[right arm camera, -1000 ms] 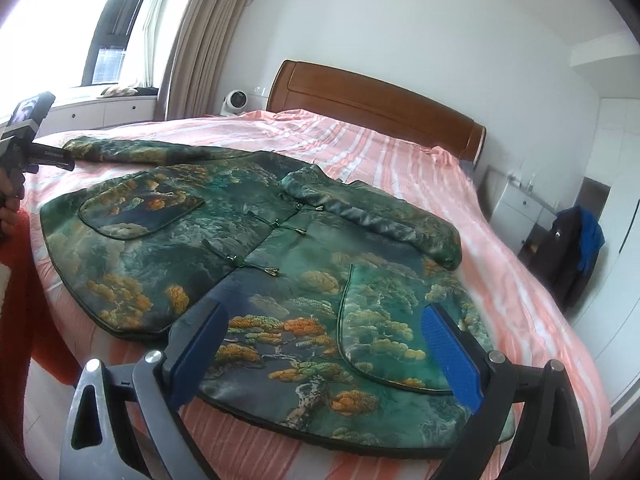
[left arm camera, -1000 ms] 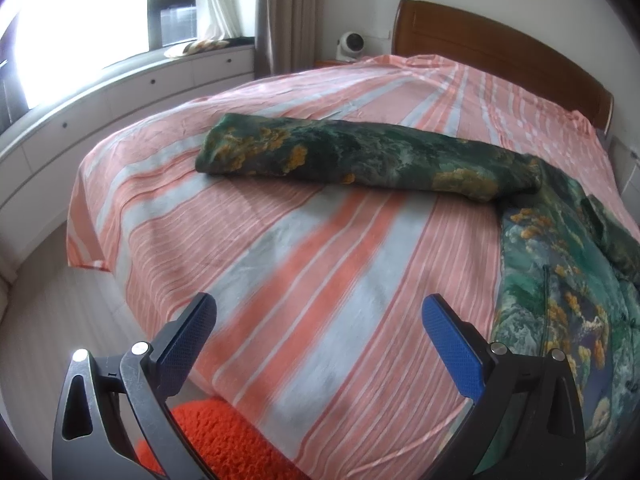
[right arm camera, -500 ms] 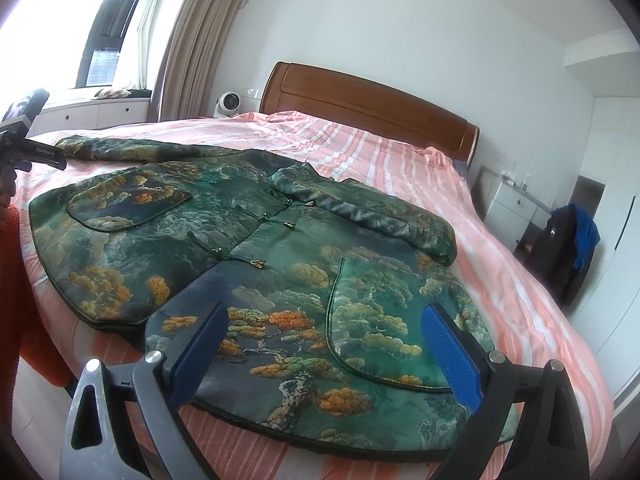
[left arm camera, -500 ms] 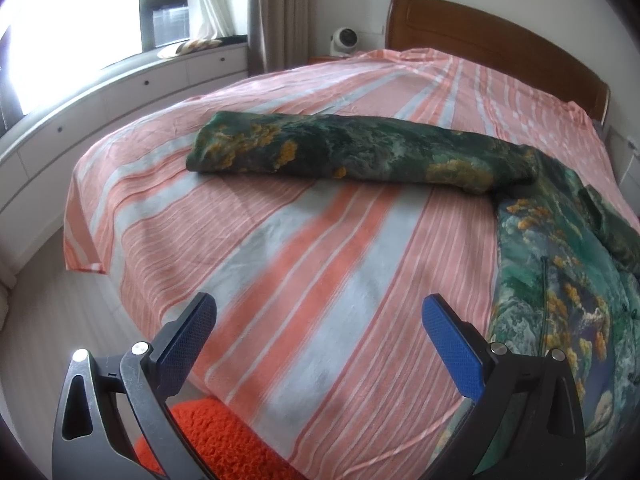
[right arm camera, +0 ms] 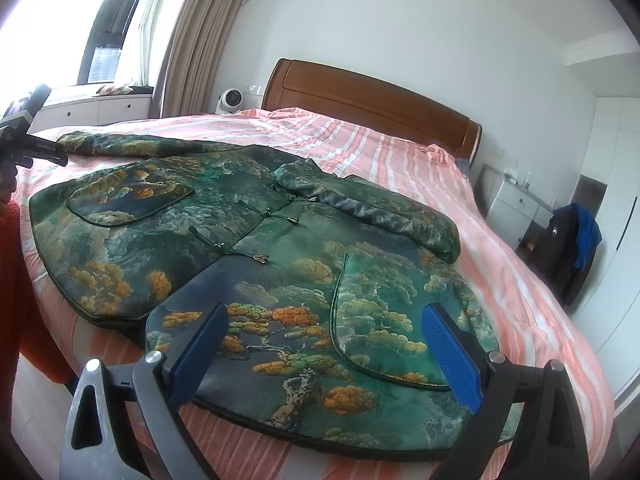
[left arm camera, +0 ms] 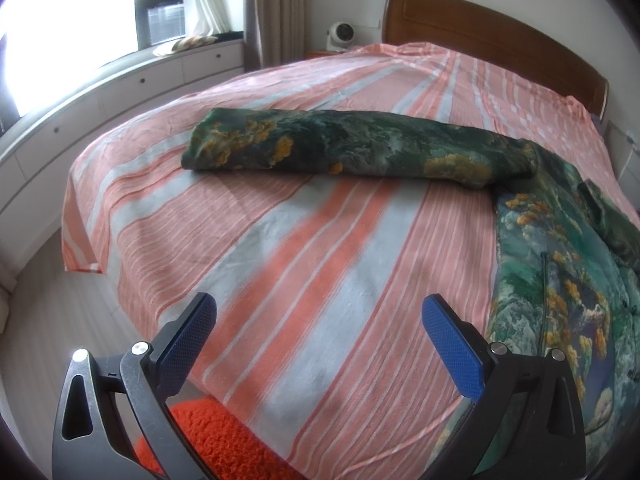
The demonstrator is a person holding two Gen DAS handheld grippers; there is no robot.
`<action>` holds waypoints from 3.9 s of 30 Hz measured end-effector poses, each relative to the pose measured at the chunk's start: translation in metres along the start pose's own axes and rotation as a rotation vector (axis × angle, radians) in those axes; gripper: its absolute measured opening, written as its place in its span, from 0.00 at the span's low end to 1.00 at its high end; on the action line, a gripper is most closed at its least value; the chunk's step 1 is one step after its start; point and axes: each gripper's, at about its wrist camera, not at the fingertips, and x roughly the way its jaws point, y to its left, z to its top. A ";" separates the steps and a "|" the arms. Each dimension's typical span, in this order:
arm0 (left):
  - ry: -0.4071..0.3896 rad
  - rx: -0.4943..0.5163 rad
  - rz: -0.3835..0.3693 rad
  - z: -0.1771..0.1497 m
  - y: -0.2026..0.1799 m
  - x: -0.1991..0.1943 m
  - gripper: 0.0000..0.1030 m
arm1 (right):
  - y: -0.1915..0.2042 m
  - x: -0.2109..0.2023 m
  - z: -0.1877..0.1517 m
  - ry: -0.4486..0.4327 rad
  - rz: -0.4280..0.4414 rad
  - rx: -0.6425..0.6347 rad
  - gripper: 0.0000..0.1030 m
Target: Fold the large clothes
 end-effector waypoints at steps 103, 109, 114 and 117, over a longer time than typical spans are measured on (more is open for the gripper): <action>-0.008 0.648 -0.276 0.078 -0.312 -0.029 0.98 | -0.053 0.009 -0.009 0.043 0.115 0.250 0.93; -0.090 0.809 -0.056 0.069 -0.222 -0.068 0.99 | -0.047 0.007 -0.007 0.029 0.115 0.228 0.94; -0.083 0.866 0.076 0.058 -0.149 -0.076 1.00 | -0.041 0.005 -0.005 0.020 0.113 0.206 0.94; 0.014 0.711 0.047 0.067 -0.109 -0.045 1.00 | -0.041 0.007 -0.006 0.022 0.107 0.207 0.94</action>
